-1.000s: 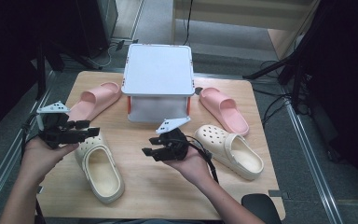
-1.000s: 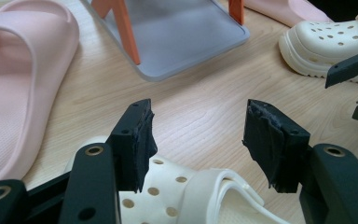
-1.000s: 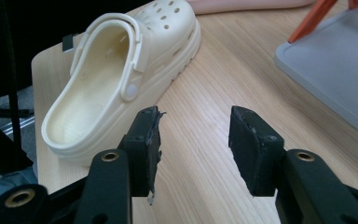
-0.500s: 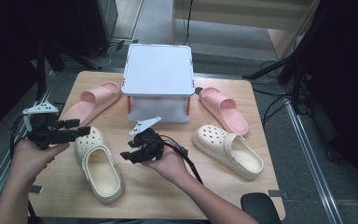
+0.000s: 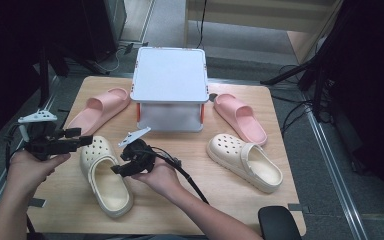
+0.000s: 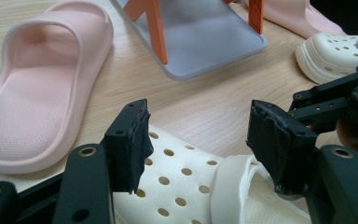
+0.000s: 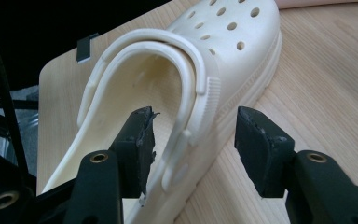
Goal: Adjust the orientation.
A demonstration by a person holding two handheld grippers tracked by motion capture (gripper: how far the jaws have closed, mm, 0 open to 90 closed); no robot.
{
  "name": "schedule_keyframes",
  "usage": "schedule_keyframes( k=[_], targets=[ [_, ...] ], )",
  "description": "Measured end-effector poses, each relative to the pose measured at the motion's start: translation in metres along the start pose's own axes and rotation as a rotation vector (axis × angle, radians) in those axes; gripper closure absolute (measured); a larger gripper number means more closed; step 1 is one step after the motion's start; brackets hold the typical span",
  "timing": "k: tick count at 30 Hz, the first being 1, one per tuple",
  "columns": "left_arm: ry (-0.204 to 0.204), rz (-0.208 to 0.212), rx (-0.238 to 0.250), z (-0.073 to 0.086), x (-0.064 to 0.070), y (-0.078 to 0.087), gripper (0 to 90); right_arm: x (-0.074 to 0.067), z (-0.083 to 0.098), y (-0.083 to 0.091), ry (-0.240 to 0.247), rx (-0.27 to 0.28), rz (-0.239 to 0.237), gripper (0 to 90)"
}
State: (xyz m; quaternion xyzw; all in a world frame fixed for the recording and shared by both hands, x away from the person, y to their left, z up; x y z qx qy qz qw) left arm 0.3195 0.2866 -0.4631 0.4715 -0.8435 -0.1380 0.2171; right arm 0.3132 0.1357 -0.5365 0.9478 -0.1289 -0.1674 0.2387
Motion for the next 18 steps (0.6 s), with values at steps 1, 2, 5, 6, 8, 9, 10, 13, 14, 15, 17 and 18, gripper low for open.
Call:
schedule_keyframes(
  k=[1,2,5,6,8,9,10,13,14,15,17,18],
  targets=[
    [0.000,0.000,0.000,0.000,0.000,0.000,38.9,0.000,0.000,0.000,0.000,0.000,0.000,47.3],
    [-0.008,-0.020,0.001,0.000,-0.001,0.000,38.9,0.001,0.000,-0.002,-0.003,-0.003,0.003,47.2],
    [-0.014,-0.053,0.013,-0.001,-0.005,0.001,39.8,0.001,0.000,-0.008,-0.017,0.002,0.015,48.5],
    [-0.008,-0.050,0.019,-0.002,-0.005,0.002,39.9,0.001,0.000,-0.010,-0.017,0.006,0.014,48.9],
    [-0.008,-0.046,0.018,-0.002,-0.005,0.002,39.9,0.001,0.000,-0.014,-0.011,0.000,0.019,50.2],
    [-0.009,-0.046,0.015,-0.001,-0.006,0.002,39.9,0.000,0.000,-0.016,-0.006,-0.005,0.028,51.0],
    [-0.009,-0.047,0.016,-0.001,-0.006,0.001,39.9,0.000,0.000,-0.018,-0.002,-0.010,0.032,52.6],
    [-0.020,-0.064,0.024,-0.002,-0.006,0.001,40.3,0.000,0.002,-0.023,-0.001,-0.029,0.049,60.7],
    [-0.017,-0.068,0.032,-0.003,-0.006,0.002,40.6,0.000,0.001,-0.023,-0.002,-0.028,0.055,62.4],
    [-0.012,-0.065,0.040,-0.003,-0.006,0.002,40.7,0.001,0.001,-0.023,-0.009,-0.030,0.058,64.4],
    [-0.007,-0.064,0.047,-0.004,-0.007,0.003,41.2,0.002,0.000,-0.022,-0.014,-0.035,0.068,70.4],
    [-0.007,-0.066,0.047,-0.004,-0.007,0.003,41.3,0.004,-0.001,-0.019,-0.017,-0.036,0.084,74.3]
  ],
)
Point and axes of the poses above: each handheld gripper's, and its own axes: y roughly backward along the jaws, z roughly out of its underside, x roughly to its right, the point moved 8 cm from there along -y, roughly forward along the jaws, and after that the axes turned 12 degrees about x, right-handed, at the moved point
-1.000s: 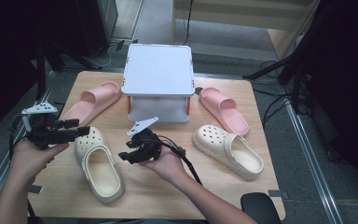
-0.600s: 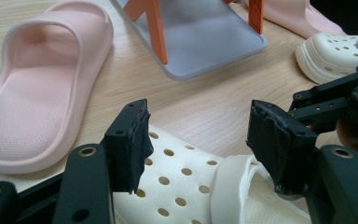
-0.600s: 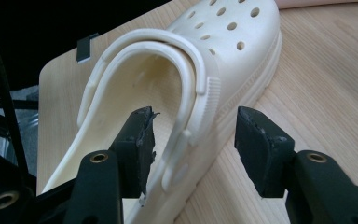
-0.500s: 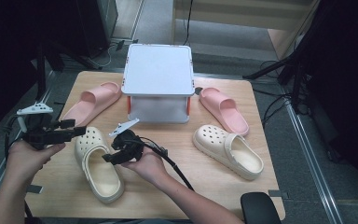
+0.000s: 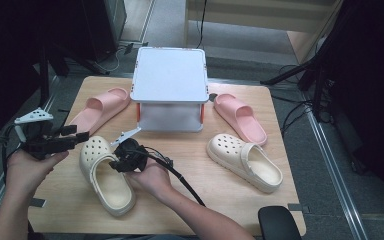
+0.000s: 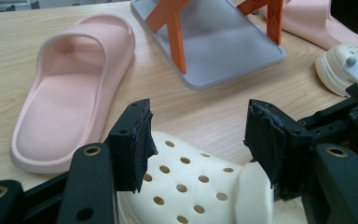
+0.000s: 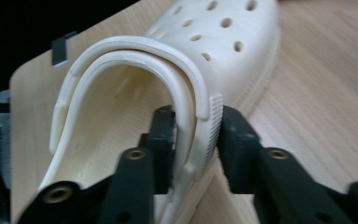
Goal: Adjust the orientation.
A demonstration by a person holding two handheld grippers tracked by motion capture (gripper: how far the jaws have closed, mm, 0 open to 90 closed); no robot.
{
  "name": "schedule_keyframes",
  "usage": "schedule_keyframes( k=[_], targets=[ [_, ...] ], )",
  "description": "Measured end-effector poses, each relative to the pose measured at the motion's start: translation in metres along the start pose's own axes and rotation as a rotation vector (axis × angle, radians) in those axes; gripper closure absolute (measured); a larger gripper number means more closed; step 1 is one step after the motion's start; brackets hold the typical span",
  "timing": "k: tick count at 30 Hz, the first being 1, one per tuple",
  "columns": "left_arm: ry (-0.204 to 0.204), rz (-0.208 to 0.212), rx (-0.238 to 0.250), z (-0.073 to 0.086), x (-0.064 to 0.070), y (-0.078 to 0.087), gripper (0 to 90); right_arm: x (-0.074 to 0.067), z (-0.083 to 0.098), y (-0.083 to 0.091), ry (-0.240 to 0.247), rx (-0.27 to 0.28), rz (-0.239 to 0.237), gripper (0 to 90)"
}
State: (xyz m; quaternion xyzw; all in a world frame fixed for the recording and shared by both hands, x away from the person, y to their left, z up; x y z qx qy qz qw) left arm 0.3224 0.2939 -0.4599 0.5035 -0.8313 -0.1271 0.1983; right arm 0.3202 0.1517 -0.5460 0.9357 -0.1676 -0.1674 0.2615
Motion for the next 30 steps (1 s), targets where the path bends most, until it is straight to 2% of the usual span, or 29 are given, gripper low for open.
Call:
schedule_keyframes(
  k=[2,6,12,17,20,22,23,24,25,27,30],
  targets=[
    [-0.013,-0.016,0.009,-0.001,-0.001,0.000,42.2,0.003,-0.001,0.001,-0.009,0.003,0.006,76.0],
    [-0.012,-0.007,0.025,-0.003,0.000,0.001,42.9,0.008,-0.004,0.004,-0.002,0.007,0.018,77.4],
    [-0.006,-0.006,0.018,-0.002,0.000,0.001,42.9,0.010,-0.010,0.015,0.004,0.015,0.016,77.7],
    [-0.015,0.001,0.020,-0.003,0.001,-0.001,43.1,0.012,-0.013,0.037,0.014,0.031,0.017,77.7],
    [-0.012,0.015,0.013,-0.002,0.005,-0.006,43.1,0.019,-0.012,0.060,0.025,0.047,0.029,77.6],
    [-0.011,0.031,0.009,-0.001,0.007,-0.010,43.1,0.024,-0.009,0.073,0.010,0.051,0.043,77.6],
    [-0.011,0.031,0.009,-0.001,0.007,-0.010,43.1,0.024,-0.009,0.073,0.010,0.051,0.043,77.6],
    [-0.016,0.042,0.003,0.000,0.011,-0.015,43.3,0.030,-0.005,0.084,0.007,0.058,0.060,77.6],
    [-0.016,0.042,0.003,0.000,0.011,-0.015,43.5,0.030,-0.005,0.084,0.007,0.058,0.060,77.6],
    [-0.029,0.066,-0.011,0.002,0.019,-0.024,44.3,0.038,0.002,0.099,0.001,0.068,0.087,77.6],
    [-0.038,0.083,-0.023,0.004,0.025,-0.031,44.9,0.044,0.008,0.108,-0.007,0.069,0.108,77.5]
  ],
)
Point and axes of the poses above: each handheld gripper's, and its own axes: y roughly backward along the jaws, z roughly out of its underside, x roughly to its right, the point moved 8 cm from there along -y, roughly forward along the jaws, and after that the axes turned 12 degrees about x, right-handed, at the moved point
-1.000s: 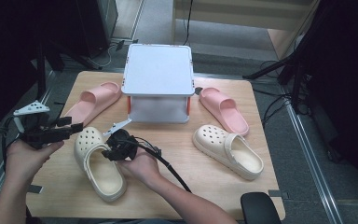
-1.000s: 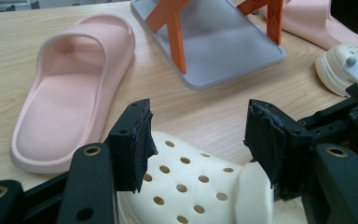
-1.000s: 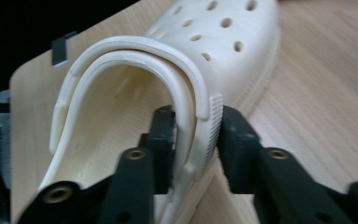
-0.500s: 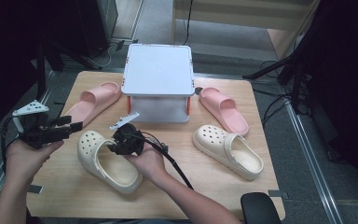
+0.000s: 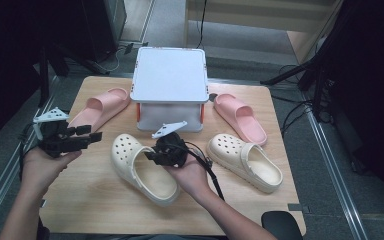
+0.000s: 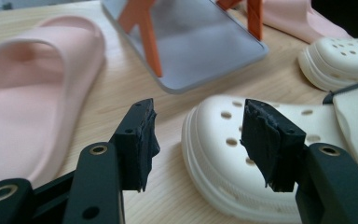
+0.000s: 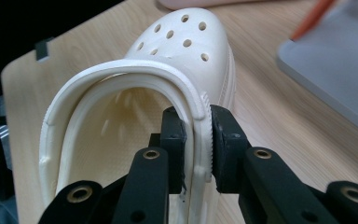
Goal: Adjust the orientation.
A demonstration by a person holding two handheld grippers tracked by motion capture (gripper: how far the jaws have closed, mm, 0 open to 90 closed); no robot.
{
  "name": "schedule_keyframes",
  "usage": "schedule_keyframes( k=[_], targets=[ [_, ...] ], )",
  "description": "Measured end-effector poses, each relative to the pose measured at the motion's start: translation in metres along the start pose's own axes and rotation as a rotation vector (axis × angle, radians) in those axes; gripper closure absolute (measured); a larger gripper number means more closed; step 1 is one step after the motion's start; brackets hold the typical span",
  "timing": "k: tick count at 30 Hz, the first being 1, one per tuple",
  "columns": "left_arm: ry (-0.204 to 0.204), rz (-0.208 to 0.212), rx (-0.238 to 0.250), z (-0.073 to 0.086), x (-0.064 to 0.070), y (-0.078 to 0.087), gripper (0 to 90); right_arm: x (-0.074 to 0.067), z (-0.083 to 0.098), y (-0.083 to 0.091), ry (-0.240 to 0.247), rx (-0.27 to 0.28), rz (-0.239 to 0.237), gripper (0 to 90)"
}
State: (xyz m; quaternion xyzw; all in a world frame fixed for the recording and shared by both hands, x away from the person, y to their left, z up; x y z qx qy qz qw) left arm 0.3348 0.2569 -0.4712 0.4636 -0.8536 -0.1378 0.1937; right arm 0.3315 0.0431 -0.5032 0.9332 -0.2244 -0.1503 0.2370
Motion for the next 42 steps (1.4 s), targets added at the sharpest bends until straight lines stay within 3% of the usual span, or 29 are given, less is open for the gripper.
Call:
schedule_keyframes(
  k=[2,3,5,10,16,18,24,26,30,32,37,40,42],
  targets=[
    [0.002,0.037,-0.015,0.001,0.008,-0.006,48.3,0.007,0.004,0.008,-0.008,0.003,0.021,77.5],
    [-0.007,0.076,-0.016,0.002,0.016,-0.011,52.8,0.014,0.009,0.015,-0.020,0.003,0.044,77.4],
    [-0.019,0.091,-0.017,0.002,0.019,-0.014,55.0,0.017,0.012,0.018,-0.026,0.007,0.053,77.4],
    [-0.052,0.133,-0.071,0.008,0.034,-0.028,60.2,0.032,0.028,0.034,-0.072,0.014,0.096,77.3],
    [-0.063,0.162,-0.092,0.012,0.046,-0.037,64.9,0.040,0.043,0.039,-0.103,0.015,0.126,76.9],
    [-0.078,0.197,-0.087,0.011,0.055,-0.041,69.3,0.040,0.048,0.038,-0.108,0.012,0.125,76.8],
    [-0.091,0.218,-0.126,0.019,0.063,-0.052,76.4,0.044,0.056,0.040,-0.110,0.009,0.125,75.9],
    [-0.065,0.235,-0.132,0.023,0.066,-0.058,77.3,0.046,0.059,0.041,-0.122,0.014,0.124,75.5],
    [-0.071,0.247,-0.150,0.028,0.070,-0.064,77.7,0.048,0.061,0.042,-0.136,0.018,0.119,74.4],
    [-0.097,0.257,-0.168,0.033,0.072,-0.069,77.6,0.049,0.059,0.045,-0.133,0.036,0.112,68.8],
    [-0.094,0.251,-0.171,0.035,0.071,-0.070,77.5,0.049,0.055,0.057,-0.129,0.056,0.104,64.1],
    [-0.057,0.255,-0.168,0.039,0.069,-0.072,77.6,0.049,0.054,0.069,-0.140,0.065,0.104,70.3],
    [-0.055,0.252,-0.190,0.044,0.067,-0.075,77.7,0.050,0.055,0.076,-0.144,0.064,0.100,78.5]
  ],
)
Point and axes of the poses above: each handheld gripper's, and its own axes: y roughly backward along the jaws, z roughly out of its underside, x roughly to its right, the point moved 8 cm from there along -y, roughly forward along the jaws, and after that the axes turned 12 degrees about x, right-handed, at the moved point
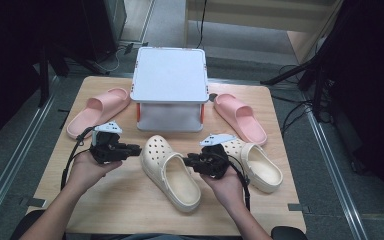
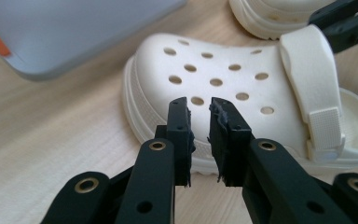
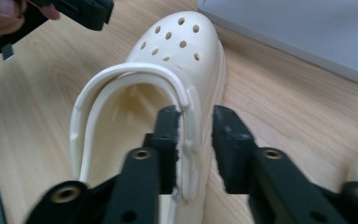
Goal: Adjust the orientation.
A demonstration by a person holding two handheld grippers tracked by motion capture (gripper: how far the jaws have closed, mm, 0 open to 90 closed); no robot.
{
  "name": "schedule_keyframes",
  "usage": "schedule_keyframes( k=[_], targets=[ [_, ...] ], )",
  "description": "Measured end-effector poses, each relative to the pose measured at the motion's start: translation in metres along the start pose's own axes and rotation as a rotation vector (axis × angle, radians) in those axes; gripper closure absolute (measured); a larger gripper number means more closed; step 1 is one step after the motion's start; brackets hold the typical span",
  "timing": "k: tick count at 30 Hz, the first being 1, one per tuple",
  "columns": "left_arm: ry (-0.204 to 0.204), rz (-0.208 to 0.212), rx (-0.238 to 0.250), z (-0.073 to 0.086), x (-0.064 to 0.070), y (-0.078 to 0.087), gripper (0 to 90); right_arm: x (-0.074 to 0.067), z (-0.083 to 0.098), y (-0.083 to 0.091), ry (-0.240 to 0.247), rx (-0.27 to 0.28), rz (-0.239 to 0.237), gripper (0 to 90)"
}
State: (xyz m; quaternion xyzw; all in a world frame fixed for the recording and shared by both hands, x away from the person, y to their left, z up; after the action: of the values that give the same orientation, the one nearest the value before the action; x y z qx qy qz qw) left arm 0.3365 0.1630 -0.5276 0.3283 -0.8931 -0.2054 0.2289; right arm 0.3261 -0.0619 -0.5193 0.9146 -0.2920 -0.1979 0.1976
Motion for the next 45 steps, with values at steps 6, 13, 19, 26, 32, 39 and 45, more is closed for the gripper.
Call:
schedule_keyframes(
  k=[6,13,19,26,32,39,45],
  targets=[
    [-0.004,-0.009,-0.059,0.010,-0.002,-0.010,79.0,0.011,0.013,0.001,0.027,-0.065,0.029,86.3],
    [-0.034,-0.010,-0.112,0.017,0.001,-0.021,78.9,0.011,0.021,-0.010,0.045,-0.097,0.038,84.4],
    [-0.035,-0.003,-0.104,0.017,0.000,-0.024,78.8,0.008,0.024,-0.013,0.037,-0.095,0.042,84.7],
    [-0.015,0.000,-0.086,0.014,-0.007,-0.027,78.6,-0.003,0.027,-0.018,0.055,-0.098,0.041,84.7],
    [-0.010,0.005,-0.080,0.011,-0.012,-0.030,78.6,-0.009,0.029,-0.022,0.061,-0.091,0.027,83.5],
    [0.002,0.001,-0.070,0.005,-0.018,-0.034,78.7,-0.022,0.033,-0.030,0.065,-0.089,0.009,83.2],
    [-0.002,0.012,-0.072,0.002,-0.020,-0.040,78.6,-0.024,0.035,-0.032,0.055,-0.092,0.004,82.5]
  ],
)
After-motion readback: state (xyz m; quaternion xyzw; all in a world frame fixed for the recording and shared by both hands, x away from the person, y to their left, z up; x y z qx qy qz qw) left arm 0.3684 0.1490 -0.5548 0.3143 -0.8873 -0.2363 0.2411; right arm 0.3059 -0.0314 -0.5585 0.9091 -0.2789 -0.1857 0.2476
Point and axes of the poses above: each handheld gripper's, and its own axes: y roughly backward along the jaws, z roughly out of its underside, x roughly to its right, the point moved 8 cm from there along -y, roughly forward along the jaws, and after that the axes turned 12 degrees about x, right-handed, at the moved point
